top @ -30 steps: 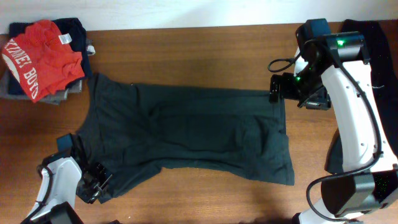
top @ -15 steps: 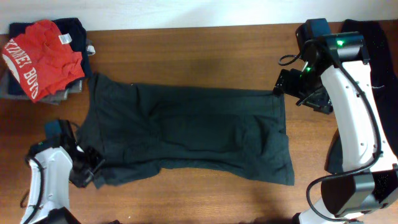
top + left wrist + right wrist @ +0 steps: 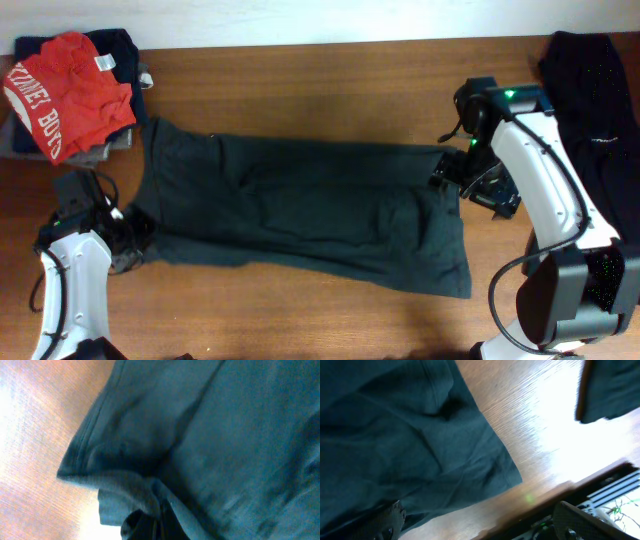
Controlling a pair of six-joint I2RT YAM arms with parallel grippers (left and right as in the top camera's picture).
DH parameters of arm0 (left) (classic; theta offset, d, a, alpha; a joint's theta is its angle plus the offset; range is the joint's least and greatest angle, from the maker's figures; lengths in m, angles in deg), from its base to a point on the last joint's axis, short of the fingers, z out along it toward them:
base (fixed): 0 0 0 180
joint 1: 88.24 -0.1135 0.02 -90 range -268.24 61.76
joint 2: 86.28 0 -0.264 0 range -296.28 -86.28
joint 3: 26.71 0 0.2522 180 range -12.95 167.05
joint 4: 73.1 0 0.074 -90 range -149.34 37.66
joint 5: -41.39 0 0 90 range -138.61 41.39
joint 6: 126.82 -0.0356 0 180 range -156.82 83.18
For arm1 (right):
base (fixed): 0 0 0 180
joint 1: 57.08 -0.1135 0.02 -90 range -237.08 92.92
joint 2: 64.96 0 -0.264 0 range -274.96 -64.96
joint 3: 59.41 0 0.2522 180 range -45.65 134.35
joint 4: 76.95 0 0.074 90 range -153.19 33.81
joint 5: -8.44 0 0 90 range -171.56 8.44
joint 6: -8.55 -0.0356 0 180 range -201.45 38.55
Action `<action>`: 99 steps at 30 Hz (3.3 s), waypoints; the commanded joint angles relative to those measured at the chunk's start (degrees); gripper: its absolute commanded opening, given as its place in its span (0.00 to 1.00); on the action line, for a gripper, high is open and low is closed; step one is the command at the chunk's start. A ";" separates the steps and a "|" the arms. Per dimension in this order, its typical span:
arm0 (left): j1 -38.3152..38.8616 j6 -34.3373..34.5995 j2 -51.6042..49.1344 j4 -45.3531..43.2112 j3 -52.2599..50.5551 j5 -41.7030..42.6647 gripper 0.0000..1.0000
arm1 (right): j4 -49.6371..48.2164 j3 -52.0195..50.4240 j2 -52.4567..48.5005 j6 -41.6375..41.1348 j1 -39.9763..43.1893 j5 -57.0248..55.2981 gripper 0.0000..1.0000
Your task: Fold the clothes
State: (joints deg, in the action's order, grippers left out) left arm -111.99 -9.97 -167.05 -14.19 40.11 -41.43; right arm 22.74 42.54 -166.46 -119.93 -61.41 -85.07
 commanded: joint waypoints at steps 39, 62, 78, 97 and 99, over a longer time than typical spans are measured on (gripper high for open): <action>0.11 3.54 0.07 -9.57 0.66 1.01 0.99 | -15.34 -36.30 14.99 -31.12 -7.17 5.92 0.99; 0.11 3.52 0.07 -9.57 0.66 1.01 0.99 | -34.42 -51.45 14.99 -29.09 -7.17 5.55 0.99; 0.11 3.54 0.07 -9.51 0.66 1.05 0.99 | -42.60 -56.89 14.99 -29.09 -7.17 3.78 0.65; 0.11 3.50 3.17 -7.80 0.70 3.98 0.28 | -31.02 -51.67 16.72 -29.09 -7.17 -3.91 0.23; 0.11 3.48 4.79 -7.50 0.70 3.98 0.18 | -28.17 -49.79 17.38 -29.07 -7.17 -4.98 0.23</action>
State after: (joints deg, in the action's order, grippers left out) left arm -111.99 -6.30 -165.91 -22.04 40.20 -38.13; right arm -8.10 -8.57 -148.86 -148.45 -68.54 -82.81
